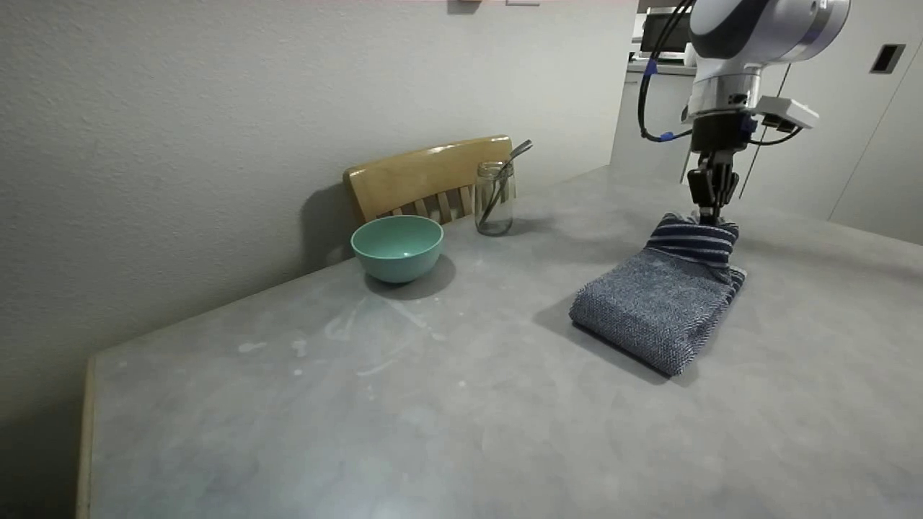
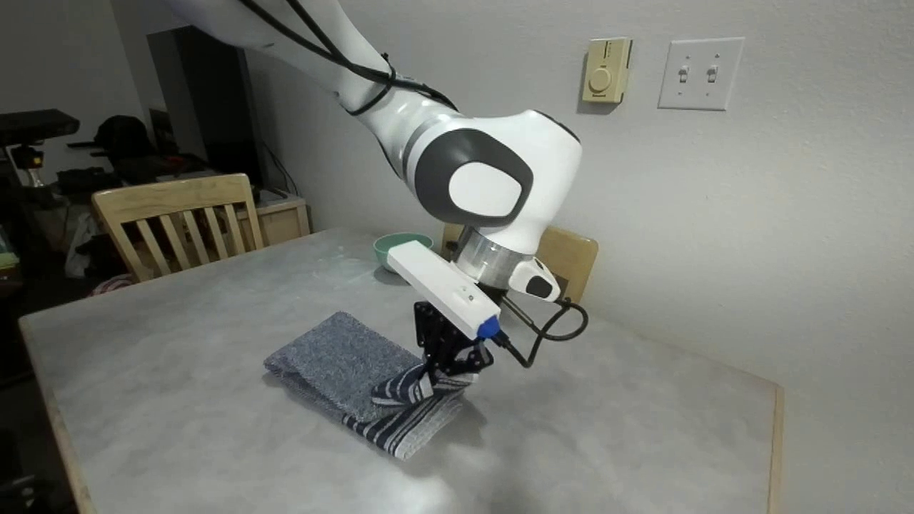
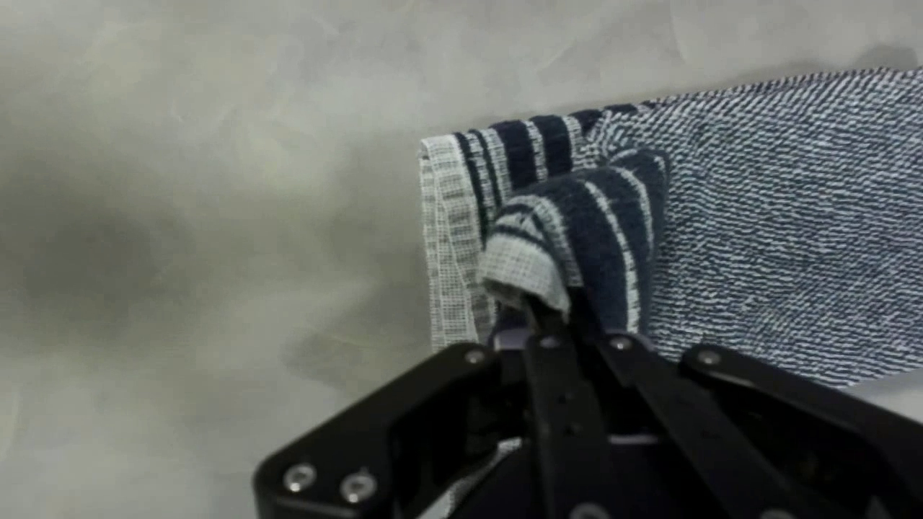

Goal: Unfold the towel from right to left

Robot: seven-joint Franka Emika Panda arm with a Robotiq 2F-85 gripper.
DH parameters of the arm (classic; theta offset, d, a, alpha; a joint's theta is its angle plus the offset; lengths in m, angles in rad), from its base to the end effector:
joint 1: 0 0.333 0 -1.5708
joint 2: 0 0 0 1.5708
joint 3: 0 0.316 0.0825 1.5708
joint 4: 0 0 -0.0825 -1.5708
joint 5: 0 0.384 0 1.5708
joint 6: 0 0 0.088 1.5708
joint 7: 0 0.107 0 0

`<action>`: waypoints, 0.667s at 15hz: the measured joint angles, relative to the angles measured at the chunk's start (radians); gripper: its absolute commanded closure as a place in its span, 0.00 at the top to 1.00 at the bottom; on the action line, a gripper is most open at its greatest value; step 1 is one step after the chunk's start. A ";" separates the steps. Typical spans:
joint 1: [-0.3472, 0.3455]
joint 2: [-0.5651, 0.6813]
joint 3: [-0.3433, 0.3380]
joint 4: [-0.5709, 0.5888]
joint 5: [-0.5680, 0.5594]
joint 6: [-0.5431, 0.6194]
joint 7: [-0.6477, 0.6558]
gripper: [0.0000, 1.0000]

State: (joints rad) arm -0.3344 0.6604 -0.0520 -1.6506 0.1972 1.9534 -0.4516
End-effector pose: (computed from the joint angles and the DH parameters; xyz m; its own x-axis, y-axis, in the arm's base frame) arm 0.6025 -0.2279 0.2039 0.9636 0.0005 -0.2674 -0.0705 -0.9642 -0.2558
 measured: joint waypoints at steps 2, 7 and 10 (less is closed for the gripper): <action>0.016 -0.031 0.014 -0.015 -0.009 -0.006 -0.024 0.01; 0.061 -0.086 0.062 -0.025 -0.030 -0.076 -0.086 0.01; 0.107 -0.095 0.083 -0.024 -0.055 -0.119 -0.091 0.01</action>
State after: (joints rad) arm -0.2269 0.5655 0.0313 -1.6747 0.1425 1.8341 -0.5423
